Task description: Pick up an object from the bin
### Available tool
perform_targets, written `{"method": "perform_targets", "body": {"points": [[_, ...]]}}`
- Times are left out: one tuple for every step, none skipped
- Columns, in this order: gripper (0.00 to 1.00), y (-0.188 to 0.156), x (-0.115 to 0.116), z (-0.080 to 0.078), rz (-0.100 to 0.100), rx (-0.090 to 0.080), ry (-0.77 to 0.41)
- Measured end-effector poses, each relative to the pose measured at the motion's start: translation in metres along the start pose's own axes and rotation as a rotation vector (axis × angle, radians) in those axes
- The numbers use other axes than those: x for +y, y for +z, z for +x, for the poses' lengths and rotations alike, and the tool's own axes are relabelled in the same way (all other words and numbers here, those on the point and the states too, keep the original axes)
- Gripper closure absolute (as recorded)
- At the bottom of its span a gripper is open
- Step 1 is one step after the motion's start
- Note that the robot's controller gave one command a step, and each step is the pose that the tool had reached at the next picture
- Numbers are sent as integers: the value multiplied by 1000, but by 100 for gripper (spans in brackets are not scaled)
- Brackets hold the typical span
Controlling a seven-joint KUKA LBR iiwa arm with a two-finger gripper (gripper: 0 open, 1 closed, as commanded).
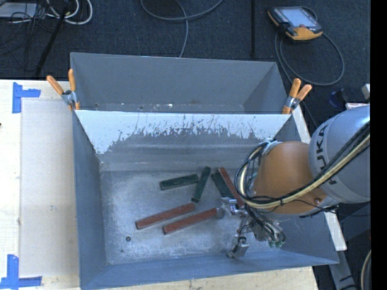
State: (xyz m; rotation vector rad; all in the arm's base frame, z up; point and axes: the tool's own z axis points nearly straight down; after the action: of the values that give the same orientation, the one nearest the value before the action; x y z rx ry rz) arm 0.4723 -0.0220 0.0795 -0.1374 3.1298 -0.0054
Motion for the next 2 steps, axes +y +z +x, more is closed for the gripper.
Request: {"method": "perform_targets", "body": {"points": [[0,-48,29,-18,-5,12,49],[0,-54,42,-55,-4,1,91]]}}
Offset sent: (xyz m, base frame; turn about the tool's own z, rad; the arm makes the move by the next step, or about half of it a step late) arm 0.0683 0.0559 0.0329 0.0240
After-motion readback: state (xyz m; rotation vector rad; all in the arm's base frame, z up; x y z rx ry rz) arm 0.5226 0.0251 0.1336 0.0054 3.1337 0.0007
